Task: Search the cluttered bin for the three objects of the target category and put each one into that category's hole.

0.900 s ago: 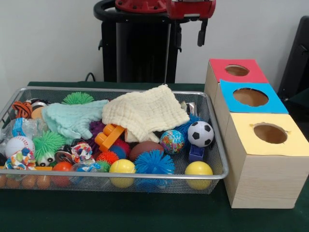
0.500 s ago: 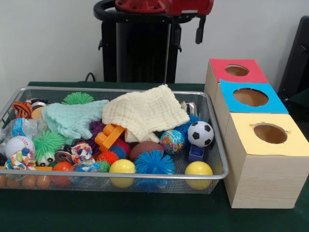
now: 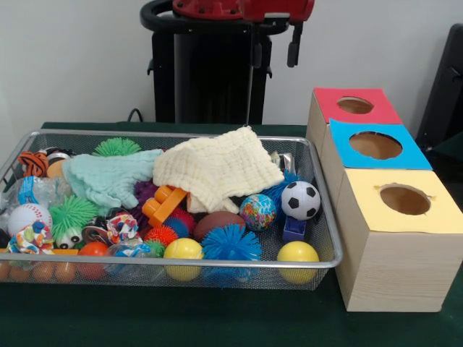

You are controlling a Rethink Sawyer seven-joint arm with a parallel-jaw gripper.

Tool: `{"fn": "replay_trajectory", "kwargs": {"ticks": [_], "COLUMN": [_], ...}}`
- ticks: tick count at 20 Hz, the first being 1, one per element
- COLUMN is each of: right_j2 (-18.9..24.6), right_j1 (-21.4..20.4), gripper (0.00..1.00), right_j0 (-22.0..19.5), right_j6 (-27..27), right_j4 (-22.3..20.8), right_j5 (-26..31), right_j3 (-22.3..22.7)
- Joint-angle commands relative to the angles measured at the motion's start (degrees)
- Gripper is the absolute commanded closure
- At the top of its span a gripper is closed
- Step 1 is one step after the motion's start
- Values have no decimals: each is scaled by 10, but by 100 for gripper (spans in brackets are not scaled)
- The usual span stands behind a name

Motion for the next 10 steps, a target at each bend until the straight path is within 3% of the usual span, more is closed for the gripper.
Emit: {"fn": "replay_trajectory", "kwargs": {"ticks": [1, 10], "right_j2": [21, 8], "right_j1": [45, 77], "gripper": [0, 0], "right_j0": [-21, -16], "right_j6": [39, 38], "right_j4": [-18, -36], "right_j5": [-36, -37], "right_j3": [-62, -101]}}
